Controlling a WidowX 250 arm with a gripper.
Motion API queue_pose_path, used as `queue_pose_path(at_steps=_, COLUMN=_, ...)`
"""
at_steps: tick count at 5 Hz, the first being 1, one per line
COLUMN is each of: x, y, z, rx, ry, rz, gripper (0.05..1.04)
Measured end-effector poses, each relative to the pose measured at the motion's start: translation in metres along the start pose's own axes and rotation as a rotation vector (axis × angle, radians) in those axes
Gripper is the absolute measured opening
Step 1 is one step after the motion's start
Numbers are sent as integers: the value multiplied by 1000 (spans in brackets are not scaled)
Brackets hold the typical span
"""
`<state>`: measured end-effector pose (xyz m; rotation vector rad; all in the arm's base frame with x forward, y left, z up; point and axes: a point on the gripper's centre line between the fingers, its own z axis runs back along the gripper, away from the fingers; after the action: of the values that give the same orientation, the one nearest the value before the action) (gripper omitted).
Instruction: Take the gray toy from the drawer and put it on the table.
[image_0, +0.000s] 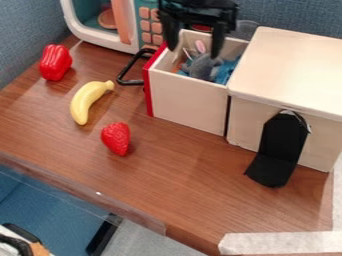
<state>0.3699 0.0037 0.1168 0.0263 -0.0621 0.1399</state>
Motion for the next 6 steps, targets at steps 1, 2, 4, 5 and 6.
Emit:
queue_pose_path(at_steps=1, x=12, y=-10, z=-8, rx=3, ry=0, rz=-14, gripper=999)
queue_pose_path(at_steps=2, x=19, y=-15, z=-17, rx=17, ry=7, rz=-17, gripper=999)
queue_pose_path(at_steps=4, x=27, y=8, z=-28, rx=70, ry=18, rz=19, gripper=654)
queue_pose_path(at_steps=5, x=23, y=6, z=-27, rx=61, ry=25, rz=-10, gripper=358)
queue_pose_path(at_steps=6, x=21, y=2, z=0, rx=29, ry=-17, rz=-21, gripper=184)
